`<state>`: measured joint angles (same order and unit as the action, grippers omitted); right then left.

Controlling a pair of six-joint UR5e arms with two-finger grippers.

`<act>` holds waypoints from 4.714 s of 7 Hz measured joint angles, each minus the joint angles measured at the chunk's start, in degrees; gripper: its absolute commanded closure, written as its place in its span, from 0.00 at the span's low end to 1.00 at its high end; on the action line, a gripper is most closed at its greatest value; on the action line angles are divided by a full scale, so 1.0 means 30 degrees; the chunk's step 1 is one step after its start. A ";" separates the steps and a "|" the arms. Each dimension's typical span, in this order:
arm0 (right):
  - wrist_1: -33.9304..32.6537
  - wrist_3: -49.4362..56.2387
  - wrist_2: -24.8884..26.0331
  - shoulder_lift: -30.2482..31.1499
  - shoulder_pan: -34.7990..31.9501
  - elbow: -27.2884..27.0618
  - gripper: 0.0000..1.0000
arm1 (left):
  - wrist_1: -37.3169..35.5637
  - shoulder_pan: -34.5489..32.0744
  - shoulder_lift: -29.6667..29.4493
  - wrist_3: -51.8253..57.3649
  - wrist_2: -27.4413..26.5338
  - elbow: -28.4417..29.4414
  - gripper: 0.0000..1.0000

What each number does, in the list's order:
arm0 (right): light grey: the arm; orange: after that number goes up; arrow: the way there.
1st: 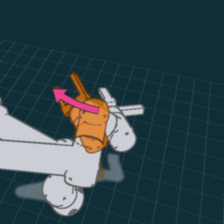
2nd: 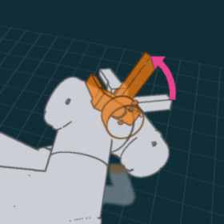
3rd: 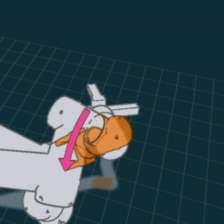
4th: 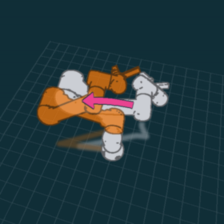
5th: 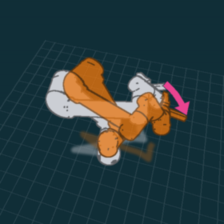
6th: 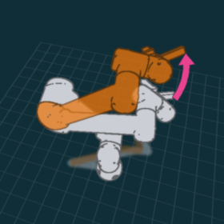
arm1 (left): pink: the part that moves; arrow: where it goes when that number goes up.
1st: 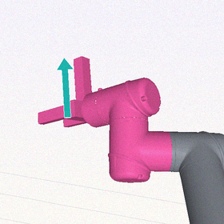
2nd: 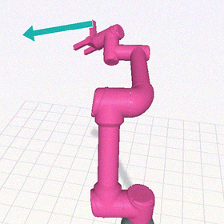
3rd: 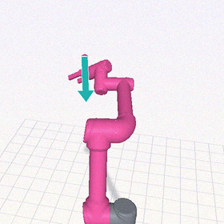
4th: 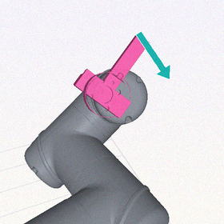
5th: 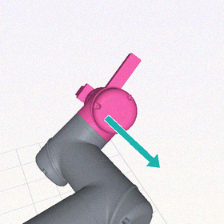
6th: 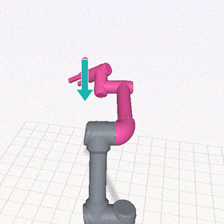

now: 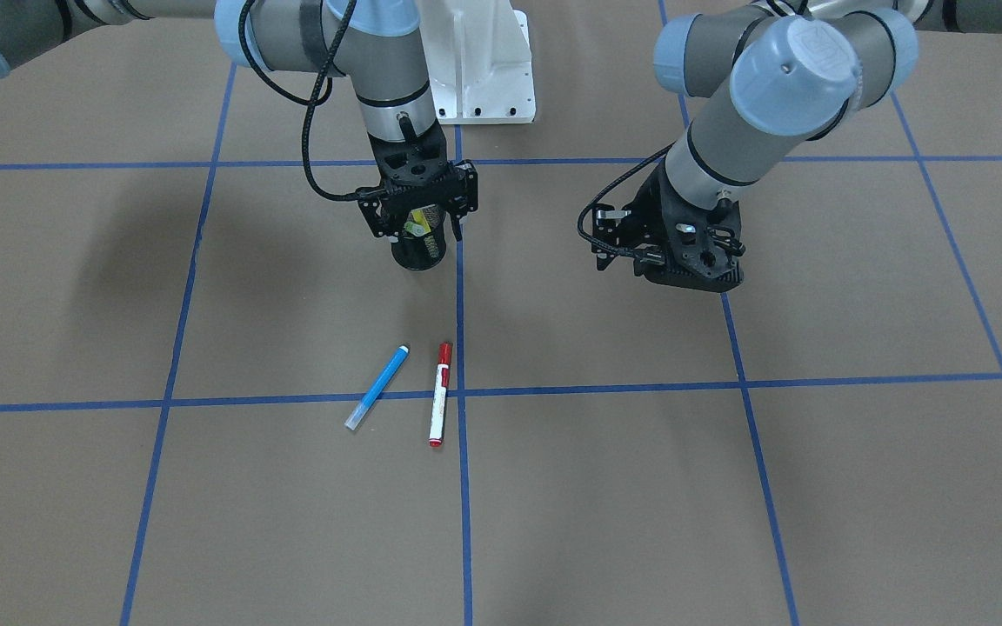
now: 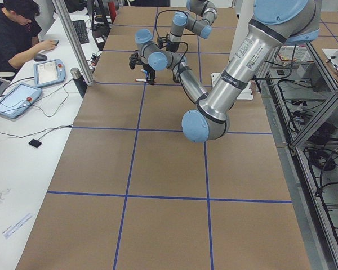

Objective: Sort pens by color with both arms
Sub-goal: 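Move the right gripper over the cup while the left gripper withdraws, then lower the right gripper into the cup and grasp the green highlighter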

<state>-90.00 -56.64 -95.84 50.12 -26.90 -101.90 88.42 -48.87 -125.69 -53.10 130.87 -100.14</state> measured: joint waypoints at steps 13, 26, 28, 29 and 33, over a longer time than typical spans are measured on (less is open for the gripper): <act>0.0055 0.0692 0.1628 0.0840 0.1321 -0.0368 0.56 | -0.0060 0.0000 0.0219 -0.0024 -0.0029 -0.0014 0.48; 0.0084 0.0746 0.1594 0.1149 0.1407 -0.0696 0.91 | -0.0500 0.0058 0.0266 -0.0024 -0.0084 -0.0366 0.48; 0.0057 0.0751 0.1457 0.1076 0.1407 -0.0918 0.92 | -0.0500 0.0092 0.0266 -0.0024 -0.0120 -0.0344 0.47; -0.0031 0.0765 0.1304 0.1017 0.1367 -0.1295 0.92 | -0.0500 0.0116 0.0266 -0.0031 -0.0135 -0.0343 0.48; -0.0808 0.0782 -0.0752 0.0712 -0.0173 -0.2428 0.92 | -0.0500 0.0169 0.0266 -0.0080 -0.0180 -0.0365 0.47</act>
<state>-92.42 -54.30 -98.10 52.25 -27.42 -109.18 86.92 -48.36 -124.89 -53.34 130.33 -101.24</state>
